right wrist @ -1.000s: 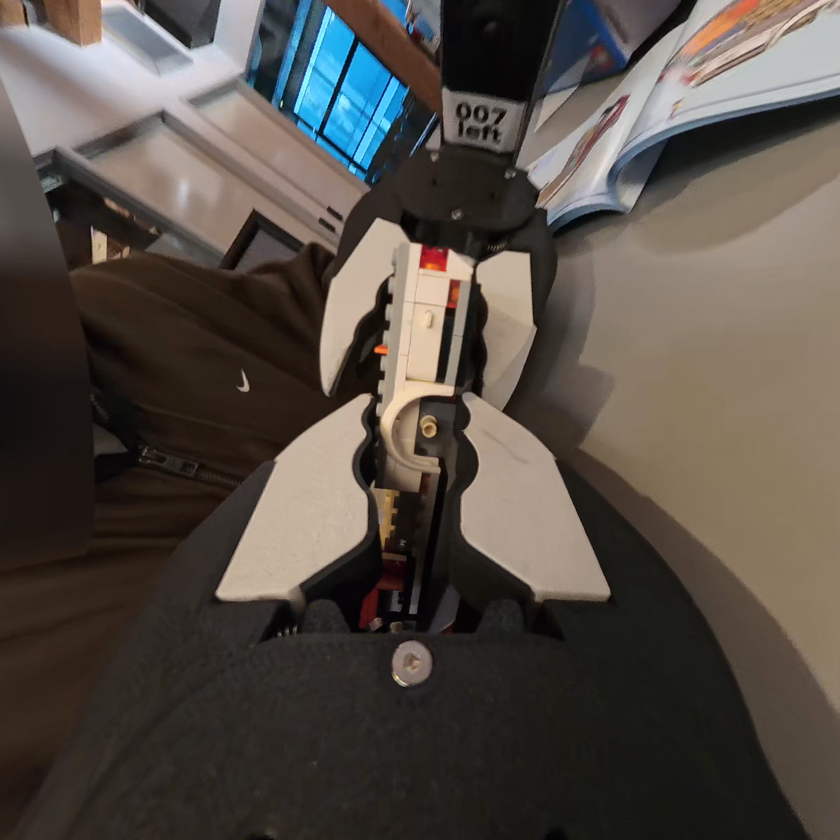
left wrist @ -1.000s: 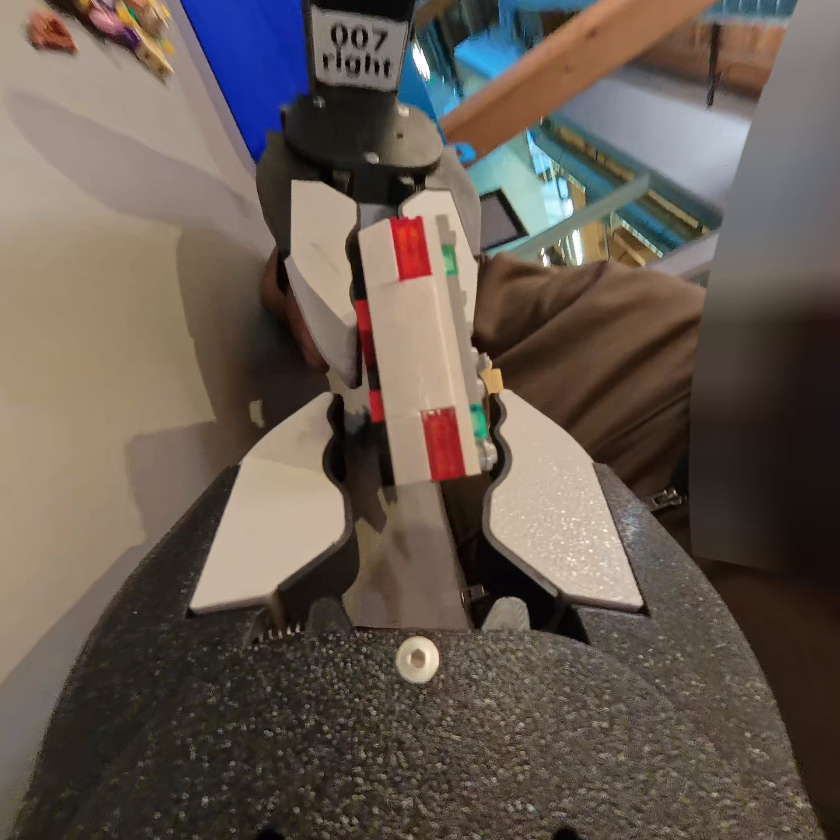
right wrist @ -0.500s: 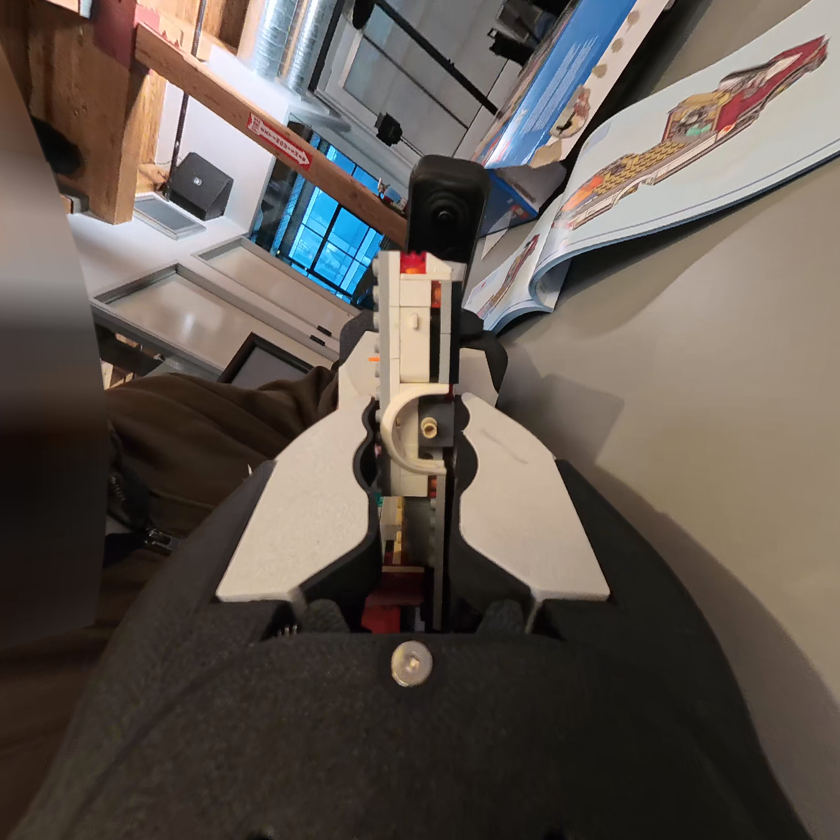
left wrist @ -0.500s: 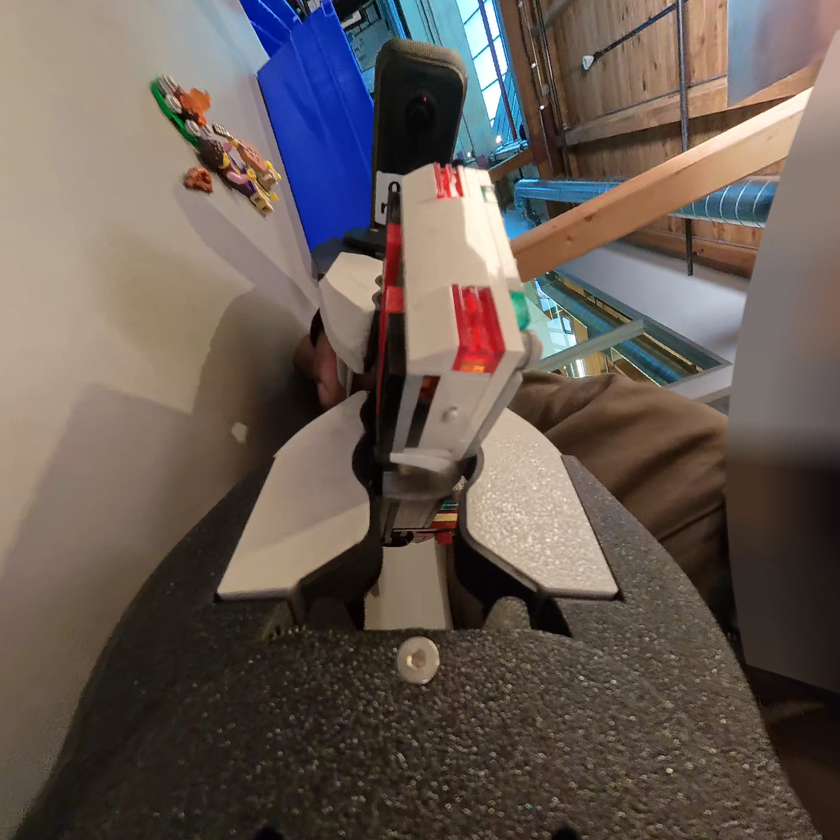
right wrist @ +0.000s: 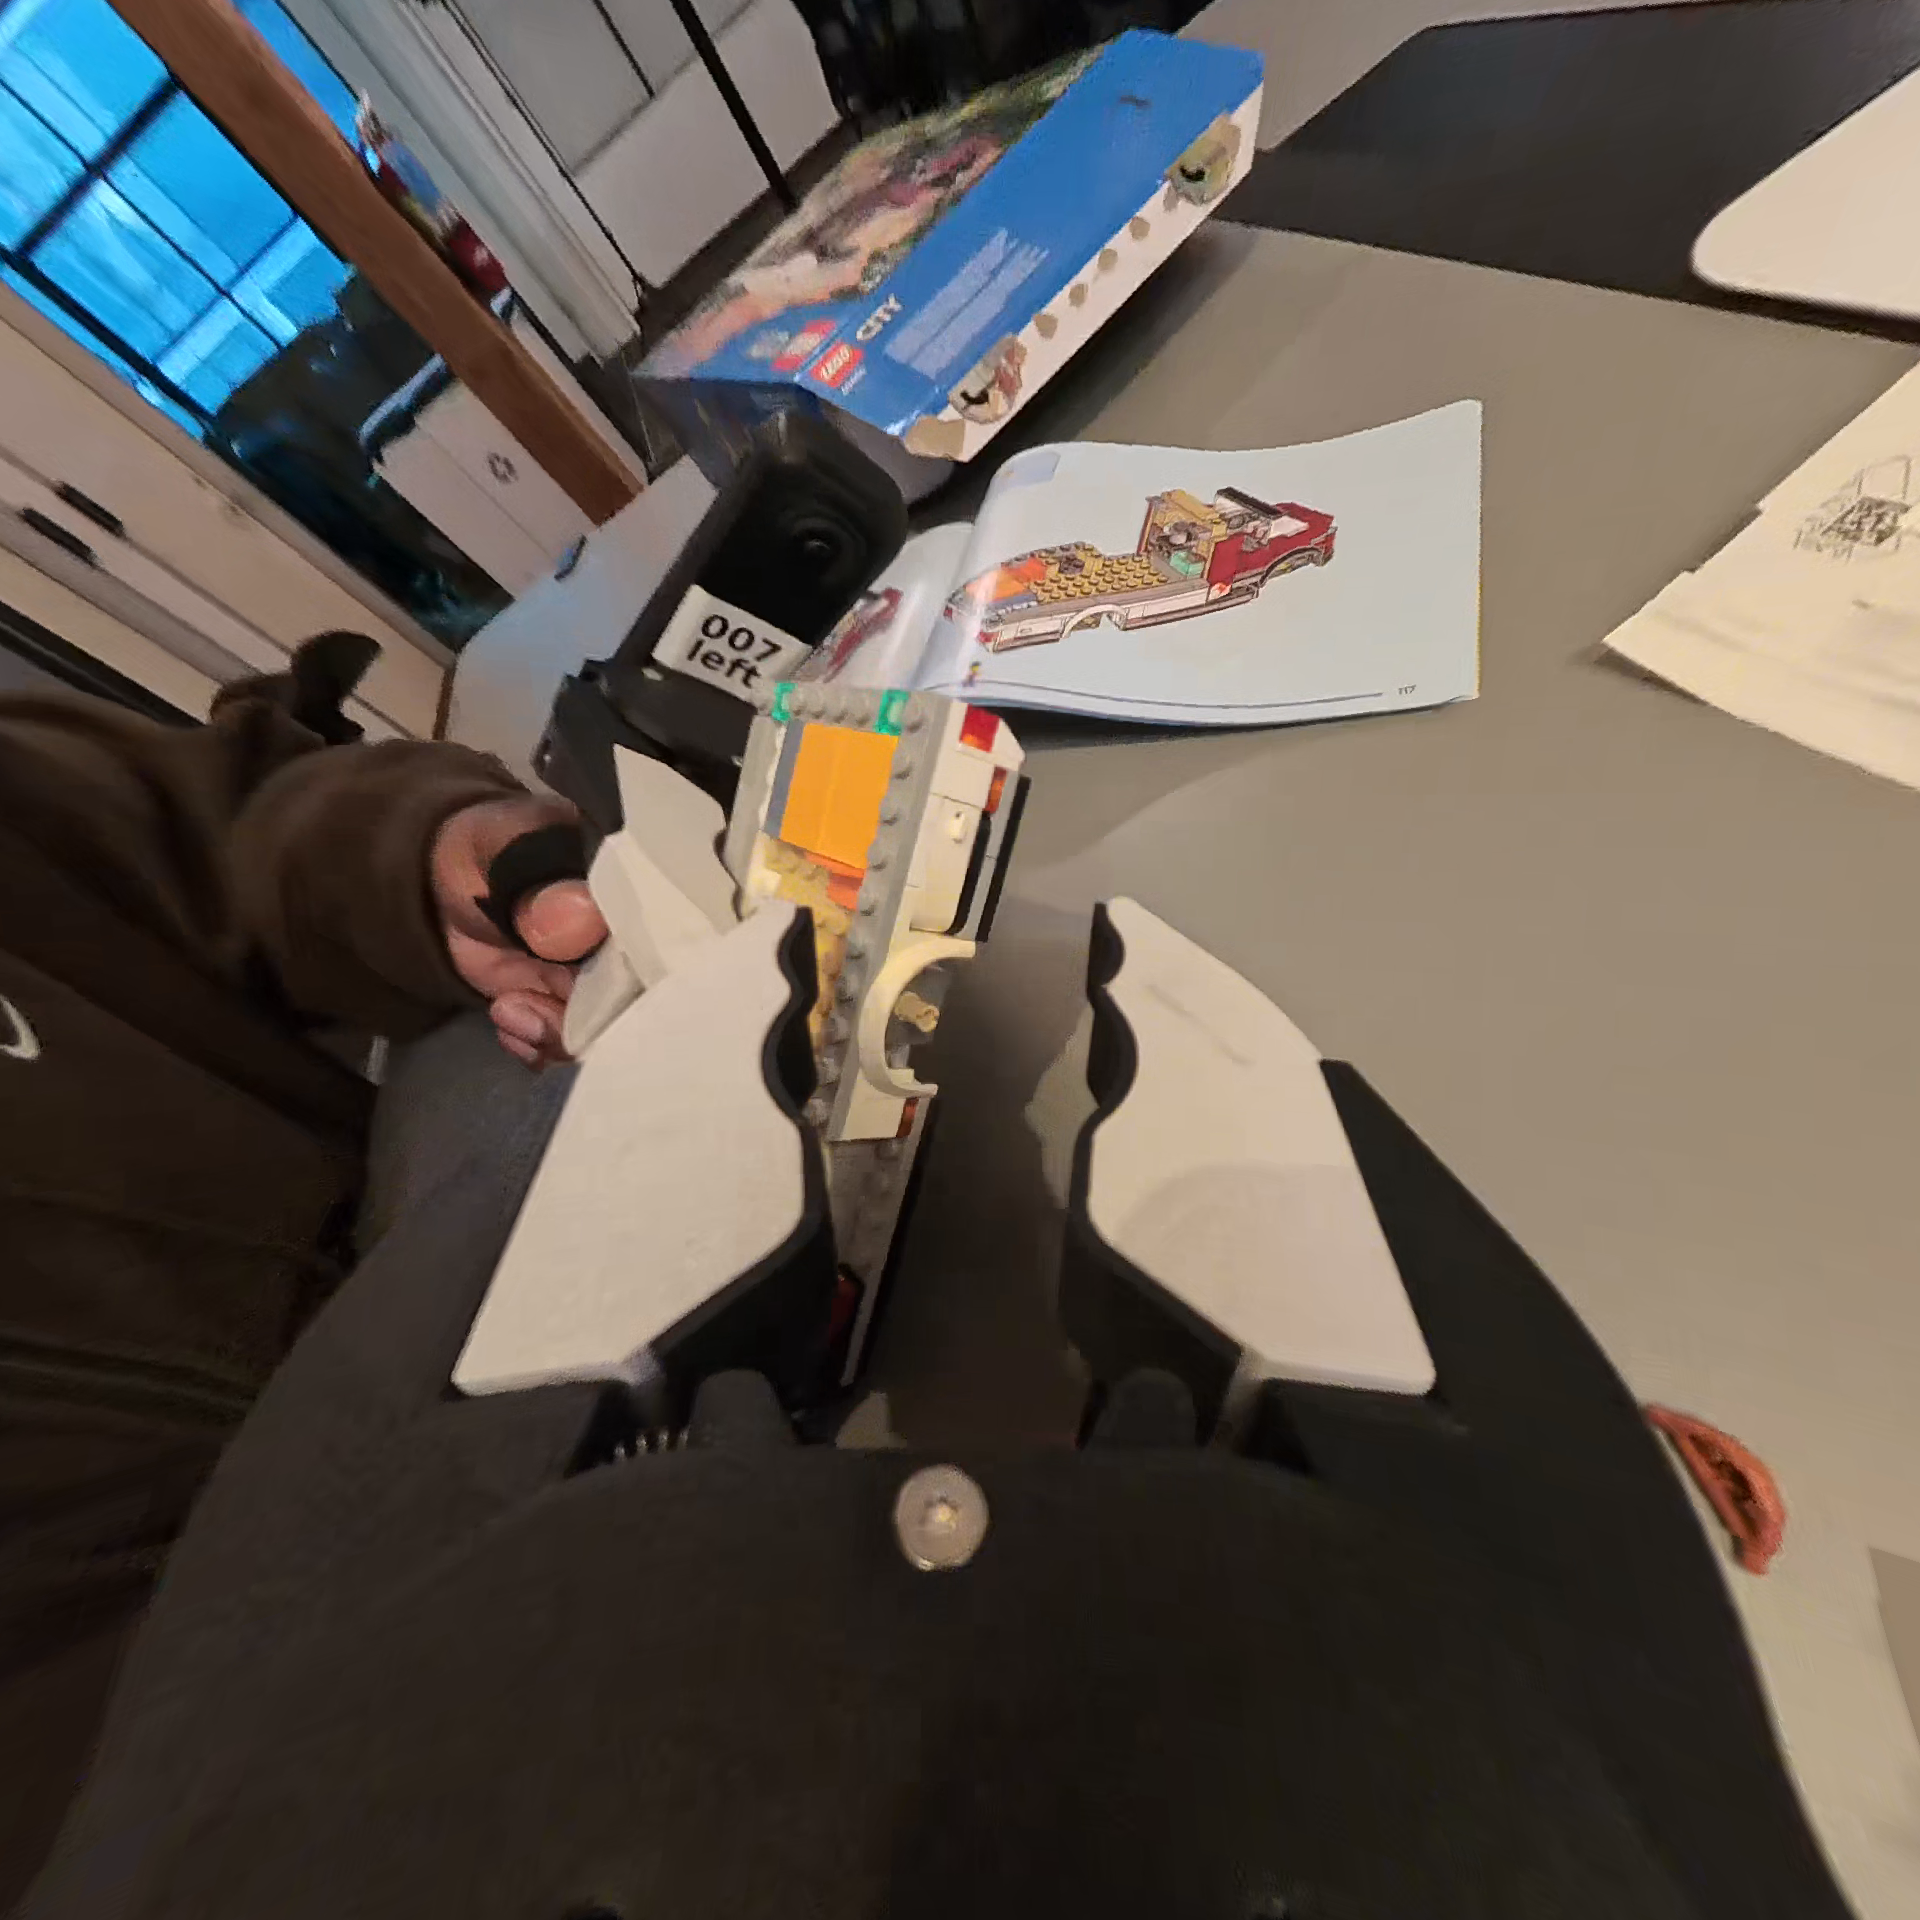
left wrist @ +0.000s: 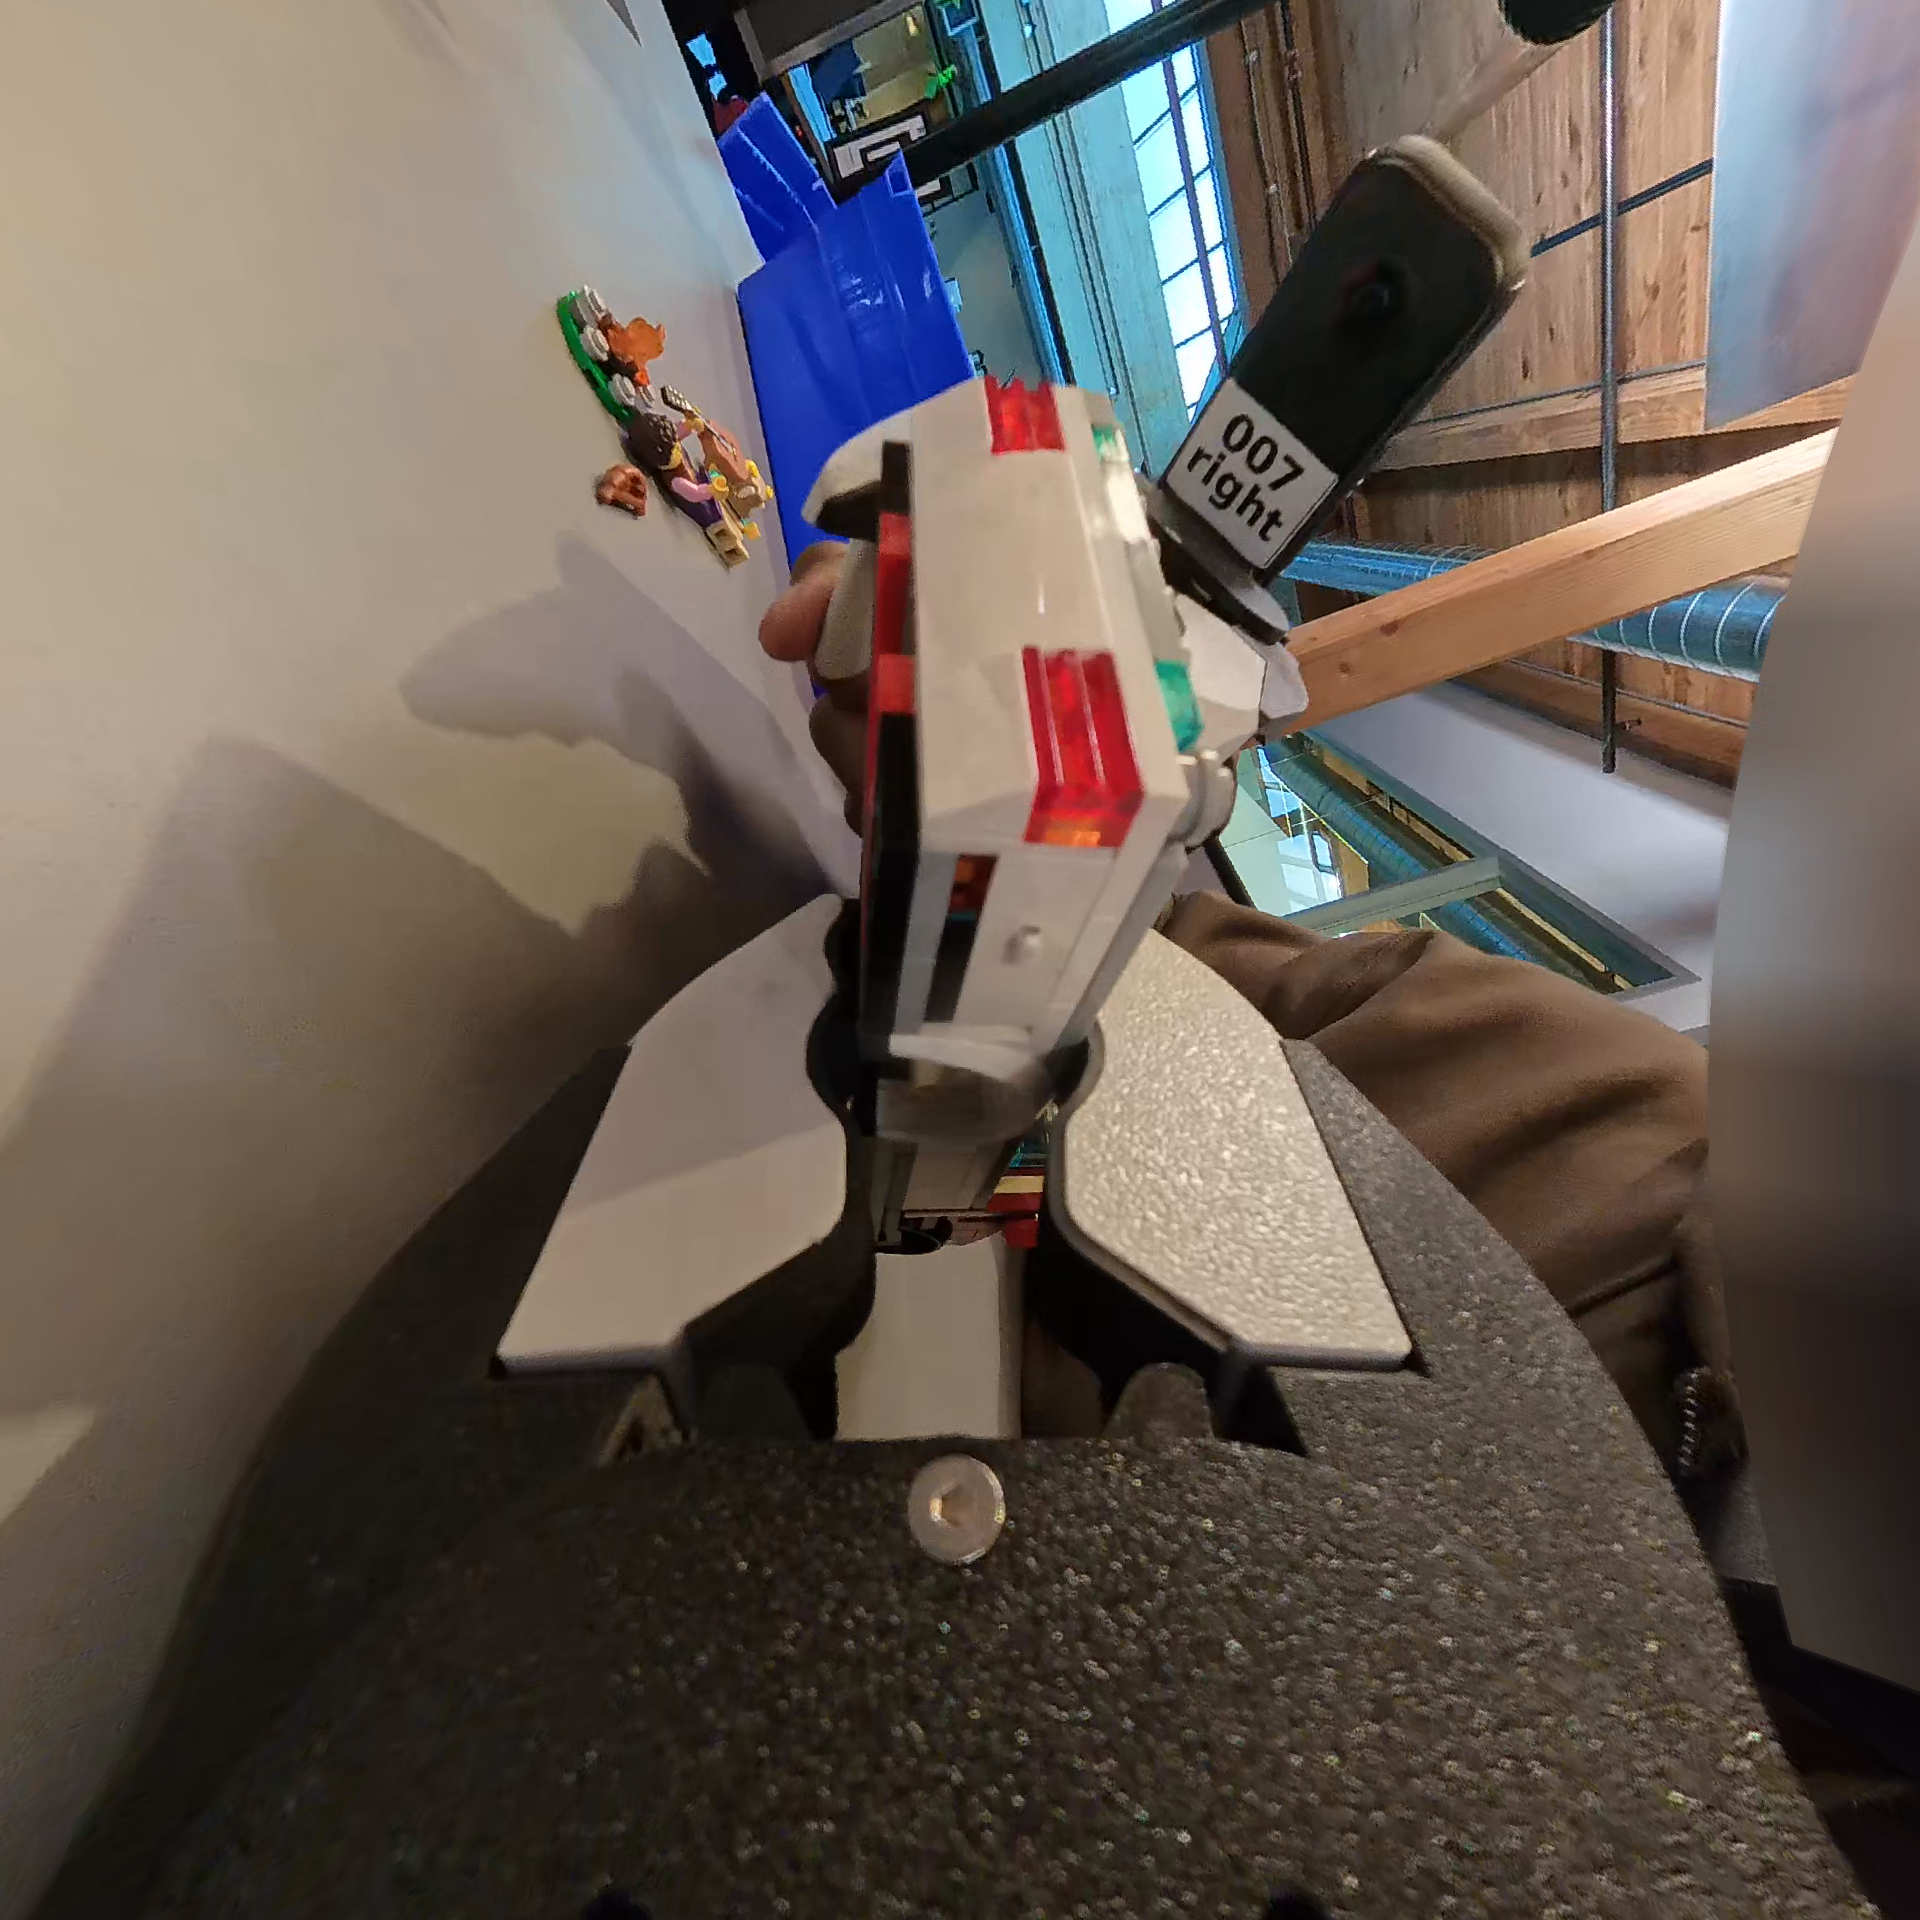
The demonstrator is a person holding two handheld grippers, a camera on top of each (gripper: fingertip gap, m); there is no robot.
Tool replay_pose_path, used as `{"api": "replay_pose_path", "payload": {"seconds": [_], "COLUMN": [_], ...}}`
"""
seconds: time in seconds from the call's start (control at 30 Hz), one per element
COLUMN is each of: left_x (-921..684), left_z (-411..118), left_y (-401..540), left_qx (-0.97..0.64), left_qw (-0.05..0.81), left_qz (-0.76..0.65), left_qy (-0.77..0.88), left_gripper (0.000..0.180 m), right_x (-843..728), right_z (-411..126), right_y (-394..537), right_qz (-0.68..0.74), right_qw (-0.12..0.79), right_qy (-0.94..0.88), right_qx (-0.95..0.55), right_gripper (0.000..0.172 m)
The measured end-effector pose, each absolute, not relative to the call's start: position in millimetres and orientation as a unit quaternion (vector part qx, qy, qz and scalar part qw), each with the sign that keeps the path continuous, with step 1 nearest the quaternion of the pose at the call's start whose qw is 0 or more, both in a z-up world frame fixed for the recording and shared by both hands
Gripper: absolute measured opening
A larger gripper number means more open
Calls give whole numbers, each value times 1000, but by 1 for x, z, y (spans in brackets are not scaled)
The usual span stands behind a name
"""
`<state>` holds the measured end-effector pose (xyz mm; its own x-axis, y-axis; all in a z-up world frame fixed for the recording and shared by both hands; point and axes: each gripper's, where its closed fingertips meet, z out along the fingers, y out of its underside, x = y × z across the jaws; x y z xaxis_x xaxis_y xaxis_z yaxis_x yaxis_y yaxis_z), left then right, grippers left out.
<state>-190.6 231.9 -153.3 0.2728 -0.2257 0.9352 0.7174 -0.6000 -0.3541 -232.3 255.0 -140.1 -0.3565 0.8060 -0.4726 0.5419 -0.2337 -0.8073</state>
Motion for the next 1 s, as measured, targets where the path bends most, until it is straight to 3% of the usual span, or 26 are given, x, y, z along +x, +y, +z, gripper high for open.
{"api": "replay_pose_path", "payload": {"seconds": [0.23, 0.57, 1.0], "left_x": [-184, -172, -169], "left_z": [-149, -147, -148], "left_y": [227, 219, 215], "left_qx": [-689, -694, -687], "left_qw": [420, 411, 382], "left_qz": [-571, -577, -604], "left_qy": [-149, -126, -133], "left_gripper": [33, 33, 34], "right_x": [-229, -226, -224], "right_z": [-127, -127, -131], "right_y": [238, 229, 228], "right_qz": [626, 620, 633], "right_qw": [45, 31, 5], "right_qy": [-574, -588, -581], "right_qx": [-526, -517, -511], "right_gripper": [50, 39, 37]}}
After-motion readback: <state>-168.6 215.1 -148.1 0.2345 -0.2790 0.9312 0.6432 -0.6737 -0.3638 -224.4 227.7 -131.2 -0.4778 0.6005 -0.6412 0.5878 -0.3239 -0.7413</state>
